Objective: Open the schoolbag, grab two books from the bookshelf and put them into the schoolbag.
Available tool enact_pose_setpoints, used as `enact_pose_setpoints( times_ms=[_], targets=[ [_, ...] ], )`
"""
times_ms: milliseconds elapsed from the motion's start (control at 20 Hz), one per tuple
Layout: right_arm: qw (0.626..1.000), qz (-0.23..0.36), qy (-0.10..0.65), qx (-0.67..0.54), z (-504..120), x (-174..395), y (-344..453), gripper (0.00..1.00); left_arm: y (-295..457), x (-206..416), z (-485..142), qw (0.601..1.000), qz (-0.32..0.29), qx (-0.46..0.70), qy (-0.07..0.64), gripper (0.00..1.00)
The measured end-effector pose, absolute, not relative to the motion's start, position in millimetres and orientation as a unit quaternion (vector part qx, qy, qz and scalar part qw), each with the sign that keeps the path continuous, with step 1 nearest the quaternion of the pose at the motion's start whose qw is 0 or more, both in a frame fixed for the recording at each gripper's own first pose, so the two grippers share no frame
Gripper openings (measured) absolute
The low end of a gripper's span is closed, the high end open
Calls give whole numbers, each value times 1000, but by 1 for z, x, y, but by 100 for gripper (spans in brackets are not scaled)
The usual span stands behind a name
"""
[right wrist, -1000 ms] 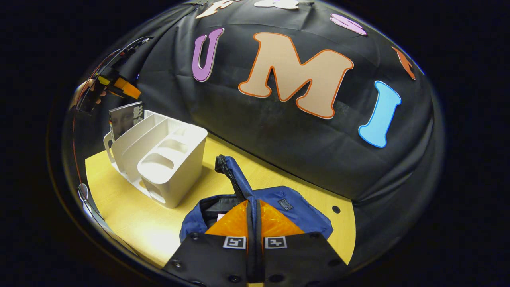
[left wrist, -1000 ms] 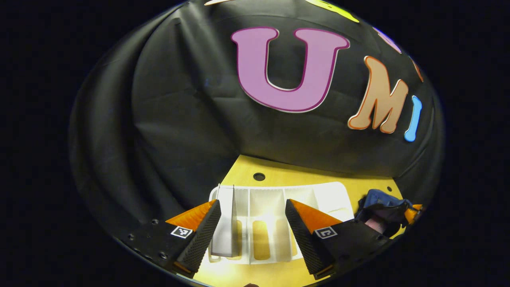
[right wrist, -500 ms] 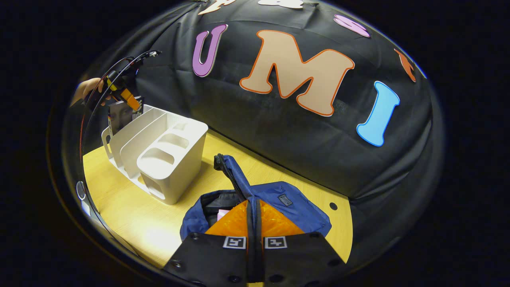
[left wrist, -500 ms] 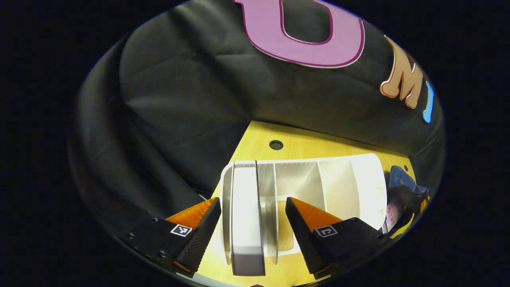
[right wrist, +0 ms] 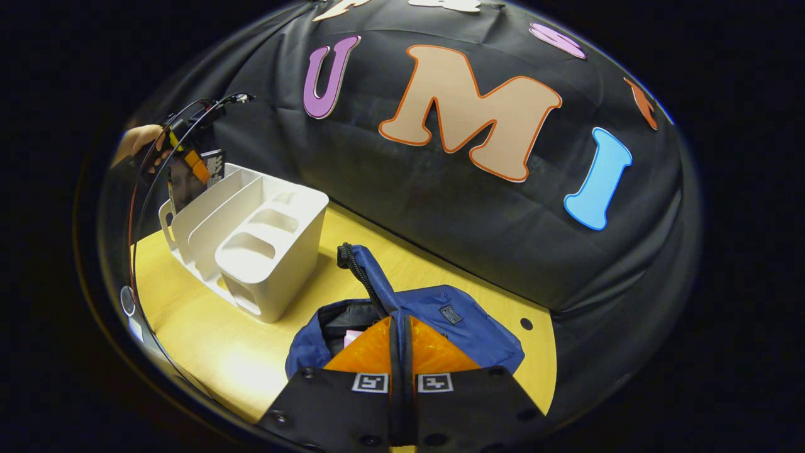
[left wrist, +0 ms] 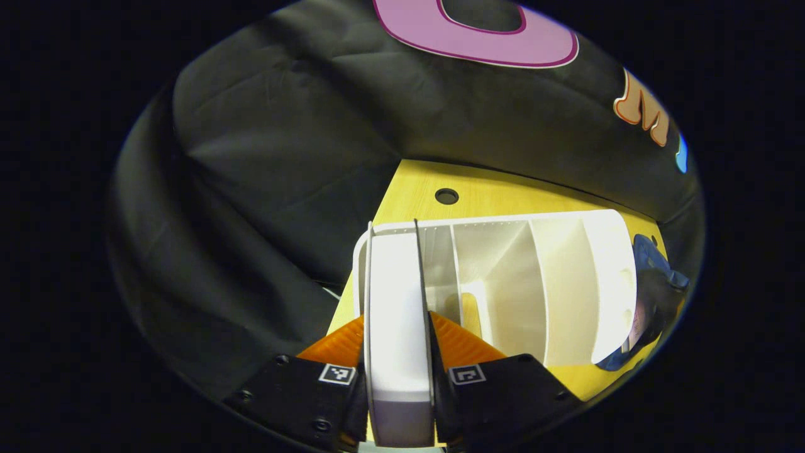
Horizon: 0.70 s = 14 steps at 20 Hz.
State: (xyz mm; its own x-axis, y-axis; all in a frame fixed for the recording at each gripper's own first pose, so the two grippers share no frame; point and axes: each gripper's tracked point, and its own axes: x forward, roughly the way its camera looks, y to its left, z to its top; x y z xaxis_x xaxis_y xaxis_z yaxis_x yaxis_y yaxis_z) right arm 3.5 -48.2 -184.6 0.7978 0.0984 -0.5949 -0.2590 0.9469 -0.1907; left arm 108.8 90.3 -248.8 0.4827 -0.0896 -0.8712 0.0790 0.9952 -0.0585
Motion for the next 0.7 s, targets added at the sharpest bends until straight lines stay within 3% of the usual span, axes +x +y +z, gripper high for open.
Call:
enact_pose_setpoints(
  times_ms=[700],
  targets=[
    [939, 109, 298, -129, -189, 5, -45, 3, 106, 39, -217, 849, -37, -74, 522, 36]
  ],
)
